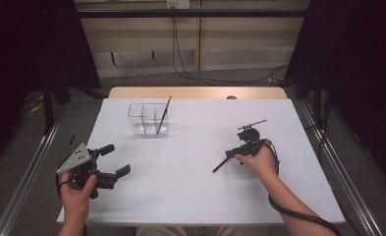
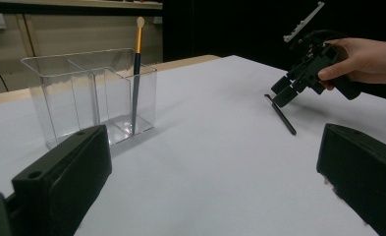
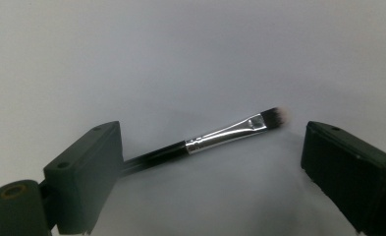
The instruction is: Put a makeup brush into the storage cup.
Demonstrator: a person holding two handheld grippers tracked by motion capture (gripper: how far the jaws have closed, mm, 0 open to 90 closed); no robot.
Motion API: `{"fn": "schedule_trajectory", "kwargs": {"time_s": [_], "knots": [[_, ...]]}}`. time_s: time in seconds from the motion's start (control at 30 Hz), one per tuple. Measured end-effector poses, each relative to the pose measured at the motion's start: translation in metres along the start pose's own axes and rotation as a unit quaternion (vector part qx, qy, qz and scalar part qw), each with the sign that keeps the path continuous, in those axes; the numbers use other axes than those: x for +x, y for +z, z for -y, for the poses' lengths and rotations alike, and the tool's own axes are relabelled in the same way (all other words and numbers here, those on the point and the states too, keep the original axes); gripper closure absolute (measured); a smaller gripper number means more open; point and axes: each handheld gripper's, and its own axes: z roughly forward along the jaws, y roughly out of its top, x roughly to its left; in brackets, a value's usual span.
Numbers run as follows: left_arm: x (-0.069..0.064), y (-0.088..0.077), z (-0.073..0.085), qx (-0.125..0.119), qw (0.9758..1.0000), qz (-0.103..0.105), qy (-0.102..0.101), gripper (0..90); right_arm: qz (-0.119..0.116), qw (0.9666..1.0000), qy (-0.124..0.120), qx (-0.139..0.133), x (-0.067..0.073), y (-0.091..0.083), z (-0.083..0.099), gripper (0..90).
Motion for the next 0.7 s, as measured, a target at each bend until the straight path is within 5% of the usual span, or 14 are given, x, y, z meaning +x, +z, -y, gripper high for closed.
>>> {"fn": "schedule_trajectory", "kwargs": {"time_s": [0.5,0.7], "knots": [[0.001,0.002,0.001,0.005,1.0000,0.002,0.002,0.1,0.000,1.0000,0.000,0.003,0.010,0.007,-0.001,7.6],[0.001,0.002,0.000,0.004,1.0000,0.001,0.002,0.1,0.020,0.9991,-0.033,0.014,0.016,0.008,-0.001,11.3]]}}
